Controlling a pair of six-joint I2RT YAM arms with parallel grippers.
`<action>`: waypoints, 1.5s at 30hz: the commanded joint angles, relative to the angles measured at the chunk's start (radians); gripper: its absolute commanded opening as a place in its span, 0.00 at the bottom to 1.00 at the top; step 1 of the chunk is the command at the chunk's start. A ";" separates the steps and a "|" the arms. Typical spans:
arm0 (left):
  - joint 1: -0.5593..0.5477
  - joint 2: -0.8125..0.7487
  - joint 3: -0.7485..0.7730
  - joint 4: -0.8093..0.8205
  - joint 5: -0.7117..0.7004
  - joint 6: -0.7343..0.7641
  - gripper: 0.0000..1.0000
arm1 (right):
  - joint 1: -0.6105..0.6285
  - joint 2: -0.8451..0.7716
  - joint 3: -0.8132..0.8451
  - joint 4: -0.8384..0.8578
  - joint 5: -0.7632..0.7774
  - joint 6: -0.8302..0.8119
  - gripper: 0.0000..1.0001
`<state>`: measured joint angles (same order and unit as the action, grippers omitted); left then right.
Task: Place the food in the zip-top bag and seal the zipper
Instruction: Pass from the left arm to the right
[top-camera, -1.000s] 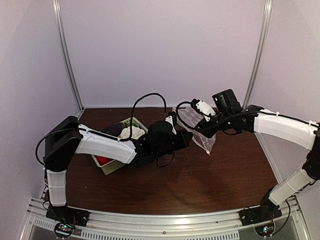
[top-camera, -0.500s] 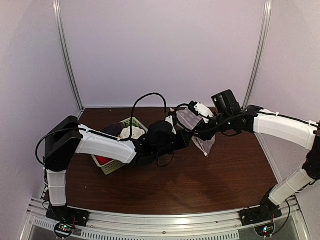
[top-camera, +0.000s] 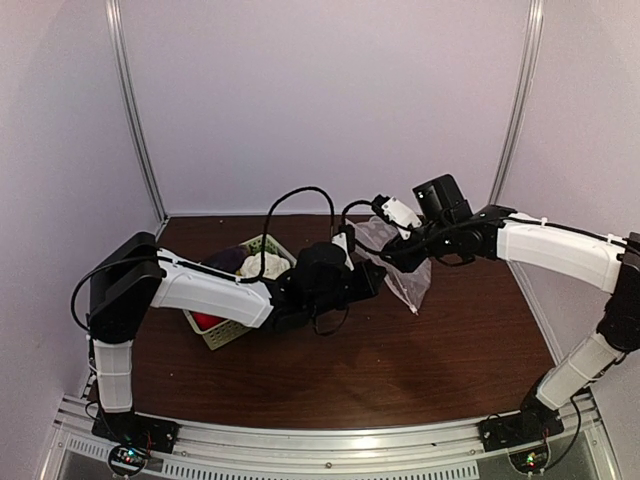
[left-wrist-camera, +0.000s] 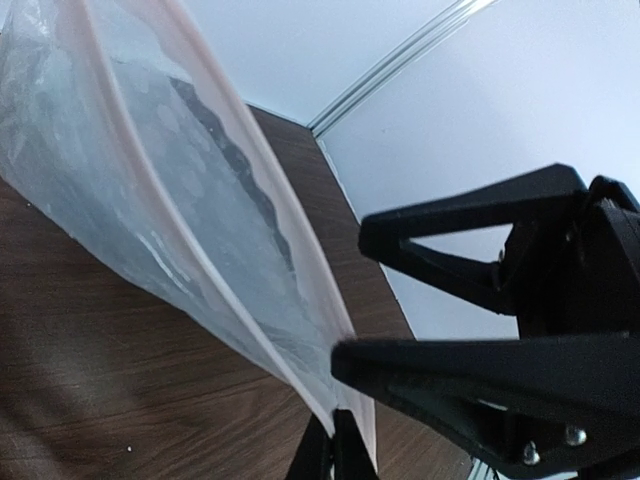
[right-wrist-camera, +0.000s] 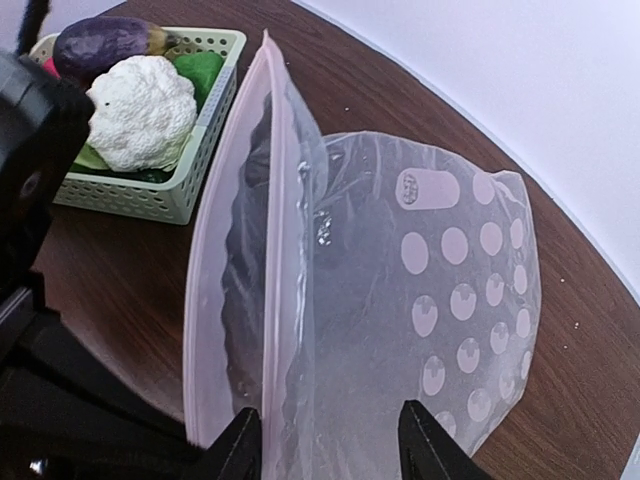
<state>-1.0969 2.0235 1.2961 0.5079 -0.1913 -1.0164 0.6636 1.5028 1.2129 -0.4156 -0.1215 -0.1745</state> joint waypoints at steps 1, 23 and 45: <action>-0.015 -0.024 -0.001 0.053 0.024 0.000 0.00 | 0.006 0.054 0.045 0.003 0.177 0.023 0.46; -0.020 -0.057 -0.013 -0.170 -0.188 -0.095 0.00 | 0.002 0.037 0.059 -0.046 0.228 0.049 0.00; -0.003 -0.130 -0.162 0.170 -0.021 0.022 0.24 | 0.003 -0.034 0.024 -0.082 0.267 0.035 0.00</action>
<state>-1.1061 1.9766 1.1881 0.4881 -0.2928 -1.0790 0.6636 1.4605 1.2636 -0.5262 0.1207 -0.1505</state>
